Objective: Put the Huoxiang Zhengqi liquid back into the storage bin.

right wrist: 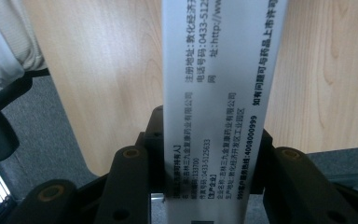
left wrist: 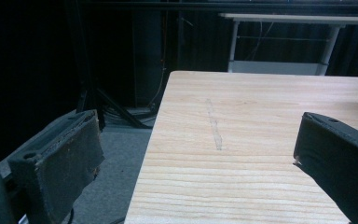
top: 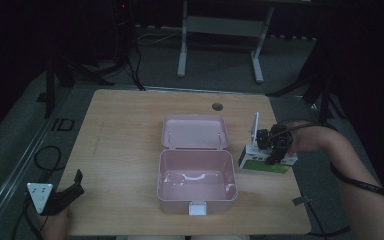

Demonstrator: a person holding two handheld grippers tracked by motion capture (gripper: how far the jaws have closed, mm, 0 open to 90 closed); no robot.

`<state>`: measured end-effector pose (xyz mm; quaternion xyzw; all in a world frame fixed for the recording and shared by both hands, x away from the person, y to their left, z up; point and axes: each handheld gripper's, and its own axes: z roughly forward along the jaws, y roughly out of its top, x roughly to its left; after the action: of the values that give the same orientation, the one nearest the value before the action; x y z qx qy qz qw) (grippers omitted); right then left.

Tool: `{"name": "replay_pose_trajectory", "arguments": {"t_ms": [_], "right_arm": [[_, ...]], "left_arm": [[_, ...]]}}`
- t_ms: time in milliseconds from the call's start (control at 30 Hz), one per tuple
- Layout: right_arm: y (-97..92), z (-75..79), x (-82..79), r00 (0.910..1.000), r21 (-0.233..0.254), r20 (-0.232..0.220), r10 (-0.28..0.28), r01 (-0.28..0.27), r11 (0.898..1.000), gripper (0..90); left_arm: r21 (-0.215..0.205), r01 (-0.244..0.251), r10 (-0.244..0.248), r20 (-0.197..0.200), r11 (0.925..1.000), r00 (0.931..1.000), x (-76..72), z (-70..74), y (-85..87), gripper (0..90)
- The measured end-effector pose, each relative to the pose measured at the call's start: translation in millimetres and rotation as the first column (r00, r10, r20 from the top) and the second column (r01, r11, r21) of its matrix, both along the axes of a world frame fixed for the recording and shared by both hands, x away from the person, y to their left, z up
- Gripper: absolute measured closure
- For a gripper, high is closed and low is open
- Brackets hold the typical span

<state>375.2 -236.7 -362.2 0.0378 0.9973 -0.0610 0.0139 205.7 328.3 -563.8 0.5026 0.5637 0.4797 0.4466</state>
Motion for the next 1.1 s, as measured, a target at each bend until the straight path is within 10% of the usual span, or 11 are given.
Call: {"name": "replay_pose_trajectory", "arguments": {"t_ms": [533, 1100], "right_arm": [[35.8, 43.6, -16.3, 0.9995, -0.001, 0.018, 0.025, -0.025, 1.0, 63.5], [87.1, 50.2, -27.8, 0.9972, 0.003, 0.004, 0.075, -0.075, 0.997, 63.4]], "left_arm": [[-0.001, -0.001, 0.001, -0.001, 1.0, 1.0, -0.1, 0.0, 0.2, 1.1], [0.002, 0.001, -0.001, 0.0, 1.0, 1.0, -0.5, 0.1, 0.6, 1.1]]}}
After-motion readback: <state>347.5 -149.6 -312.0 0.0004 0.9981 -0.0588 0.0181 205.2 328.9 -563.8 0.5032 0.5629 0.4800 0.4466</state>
